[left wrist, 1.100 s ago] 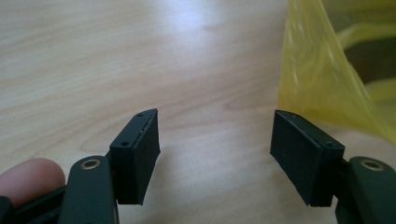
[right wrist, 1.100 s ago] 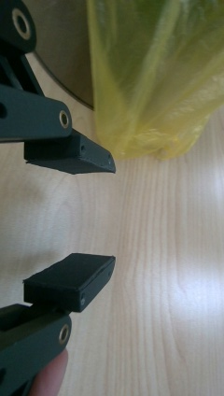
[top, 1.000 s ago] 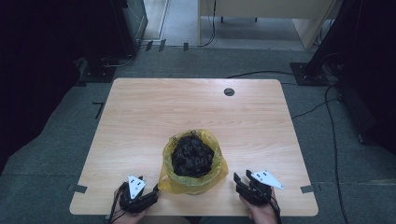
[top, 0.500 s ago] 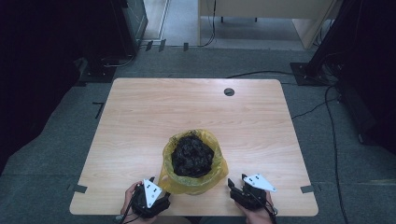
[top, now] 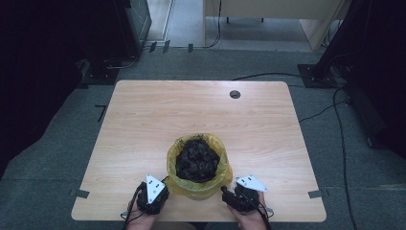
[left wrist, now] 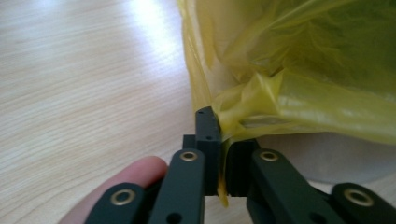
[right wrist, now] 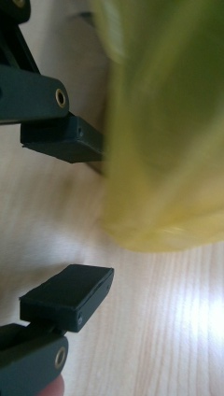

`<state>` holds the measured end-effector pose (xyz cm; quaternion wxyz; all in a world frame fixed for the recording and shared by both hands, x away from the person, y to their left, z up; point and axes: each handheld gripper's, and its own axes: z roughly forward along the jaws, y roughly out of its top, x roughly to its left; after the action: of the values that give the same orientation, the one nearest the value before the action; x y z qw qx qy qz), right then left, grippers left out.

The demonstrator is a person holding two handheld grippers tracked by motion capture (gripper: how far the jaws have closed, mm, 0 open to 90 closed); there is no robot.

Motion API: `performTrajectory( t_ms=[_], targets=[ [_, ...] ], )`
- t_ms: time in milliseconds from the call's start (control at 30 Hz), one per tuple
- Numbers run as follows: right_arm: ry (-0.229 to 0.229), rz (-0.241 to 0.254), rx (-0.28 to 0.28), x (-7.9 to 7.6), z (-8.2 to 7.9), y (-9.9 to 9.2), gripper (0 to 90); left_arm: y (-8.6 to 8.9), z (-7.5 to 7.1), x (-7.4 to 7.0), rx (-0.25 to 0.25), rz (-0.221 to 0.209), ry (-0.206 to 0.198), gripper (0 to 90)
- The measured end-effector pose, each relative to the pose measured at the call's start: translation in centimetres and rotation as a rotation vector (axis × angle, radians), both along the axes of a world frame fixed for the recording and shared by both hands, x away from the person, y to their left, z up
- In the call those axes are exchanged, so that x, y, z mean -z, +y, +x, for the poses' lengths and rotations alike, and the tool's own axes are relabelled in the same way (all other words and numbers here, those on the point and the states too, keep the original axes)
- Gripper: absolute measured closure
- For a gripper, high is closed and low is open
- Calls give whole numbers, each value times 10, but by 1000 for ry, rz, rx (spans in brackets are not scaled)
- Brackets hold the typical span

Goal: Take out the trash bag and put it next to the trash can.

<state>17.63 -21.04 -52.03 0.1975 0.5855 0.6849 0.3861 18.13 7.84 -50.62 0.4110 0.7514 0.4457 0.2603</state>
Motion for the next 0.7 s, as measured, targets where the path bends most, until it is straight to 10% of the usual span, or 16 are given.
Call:
performTrajectory(
  t_ms=[233,433,700],
  targets=[
    [-19,-67,30,-4,11,8,452,8,6,-9,-31,-64,-10,898],
    [-226,-120,-23,-16,-2,13,819,6,-3,-24,-58,-89,-104,900],
    [-440,-193,29,-39,-22,17,900,6,-19,-53,-72,-167,-190,900]
  ],
)
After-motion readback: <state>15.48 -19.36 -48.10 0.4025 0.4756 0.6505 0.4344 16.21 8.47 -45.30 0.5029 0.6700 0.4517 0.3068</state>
